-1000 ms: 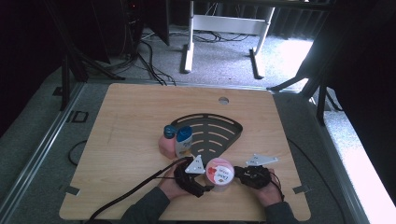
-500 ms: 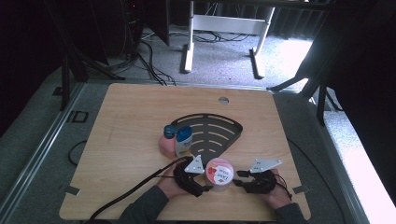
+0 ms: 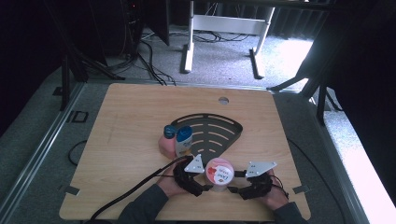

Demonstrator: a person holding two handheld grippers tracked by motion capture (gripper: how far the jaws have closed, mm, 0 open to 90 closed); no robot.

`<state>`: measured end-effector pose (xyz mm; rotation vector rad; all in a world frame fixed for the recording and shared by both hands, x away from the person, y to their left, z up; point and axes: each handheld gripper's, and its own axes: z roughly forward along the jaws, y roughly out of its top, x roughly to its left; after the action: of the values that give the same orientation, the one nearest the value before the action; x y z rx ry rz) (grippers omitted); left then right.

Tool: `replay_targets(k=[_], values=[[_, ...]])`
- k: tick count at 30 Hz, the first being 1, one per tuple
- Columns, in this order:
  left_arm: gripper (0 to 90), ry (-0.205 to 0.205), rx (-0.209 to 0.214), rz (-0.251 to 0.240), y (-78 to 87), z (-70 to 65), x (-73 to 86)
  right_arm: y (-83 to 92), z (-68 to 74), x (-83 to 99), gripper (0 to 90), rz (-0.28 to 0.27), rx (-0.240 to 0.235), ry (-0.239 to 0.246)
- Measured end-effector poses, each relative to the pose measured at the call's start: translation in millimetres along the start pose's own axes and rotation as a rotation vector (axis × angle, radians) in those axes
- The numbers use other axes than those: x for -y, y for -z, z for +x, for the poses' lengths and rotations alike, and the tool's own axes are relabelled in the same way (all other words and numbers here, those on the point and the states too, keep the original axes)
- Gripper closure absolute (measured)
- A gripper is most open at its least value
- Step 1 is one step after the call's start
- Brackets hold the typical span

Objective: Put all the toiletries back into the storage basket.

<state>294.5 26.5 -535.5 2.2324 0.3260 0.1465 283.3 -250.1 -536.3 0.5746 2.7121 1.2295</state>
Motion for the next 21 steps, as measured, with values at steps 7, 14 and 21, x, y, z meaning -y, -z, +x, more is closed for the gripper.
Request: replay_targets(k=[7, 14, 21], values=[[18.8, -0.007, 0.0, 0.002, -2.9, 0.5, -0.9, 0.1, -0.5, -4.0, 29.8, -0.011, -0.001, 0.016], [16.8, -0.023, 0.001, 0.009, -4.4, 1.6, -2.1, -2.1, -0.8, -6.7, 25.3, -0.011, -0.003, 0.025], [15.6, -0.03, -0.001, 0.011, -5.1, 1.2, -3.1, -1.1, 1.2, -8.9, 24.9, -0.013, 0.017, 0.052]])
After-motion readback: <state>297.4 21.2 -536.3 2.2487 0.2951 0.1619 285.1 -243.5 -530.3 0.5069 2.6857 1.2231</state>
